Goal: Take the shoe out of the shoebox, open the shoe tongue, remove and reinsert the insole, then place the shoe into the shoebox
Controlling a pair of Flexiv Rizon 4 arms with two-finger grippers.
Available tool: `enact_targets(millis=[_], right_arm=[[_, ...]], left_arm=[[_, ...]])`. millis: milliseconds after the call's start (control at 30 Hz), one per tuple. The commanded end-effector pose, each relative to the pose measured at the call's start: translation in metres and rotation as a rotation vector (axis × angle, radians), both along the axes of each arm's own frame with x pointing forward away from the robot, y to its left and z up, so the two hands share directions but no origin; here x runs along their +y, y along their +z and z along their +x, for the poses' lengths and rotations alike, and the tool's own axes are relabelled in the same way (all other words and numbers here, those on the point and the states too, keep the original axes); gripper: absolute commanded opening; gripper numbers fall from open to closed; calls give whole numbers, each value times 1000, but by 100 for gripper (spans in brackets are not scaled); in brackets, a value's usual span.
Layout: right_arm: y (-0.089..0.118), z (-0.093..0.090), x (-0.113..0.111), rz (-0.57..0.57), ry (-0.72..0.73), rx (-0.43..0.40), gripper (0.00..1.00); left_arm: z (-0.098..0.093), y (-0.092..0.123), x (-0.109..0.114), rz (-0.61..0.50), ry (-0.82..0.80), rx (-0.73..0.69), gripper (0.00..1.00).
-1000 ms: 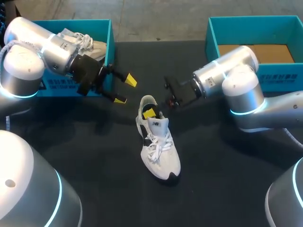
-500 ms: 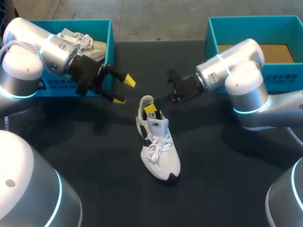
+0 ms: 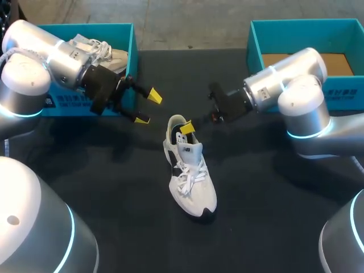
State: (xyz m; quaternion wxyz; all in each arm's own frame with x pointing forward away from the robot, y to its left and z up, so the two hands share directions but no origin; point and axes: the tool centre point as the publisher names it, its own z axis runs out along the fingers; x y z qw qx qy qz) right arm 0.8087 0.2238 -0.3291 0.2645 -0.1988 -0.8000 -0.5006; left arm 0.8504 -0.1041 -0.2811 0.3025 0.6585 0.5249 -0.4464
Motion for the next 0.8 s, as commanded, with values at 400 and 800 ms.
enact_targets(millis=[400,800], right_arm=[[-9,6,16,-3,68,22,0],[-11,-13,13,-18,35,42,24]], left_arm=[[-4,-2,-1,1,10,1,100],[-3,-1,-2,1,4,0,100]])
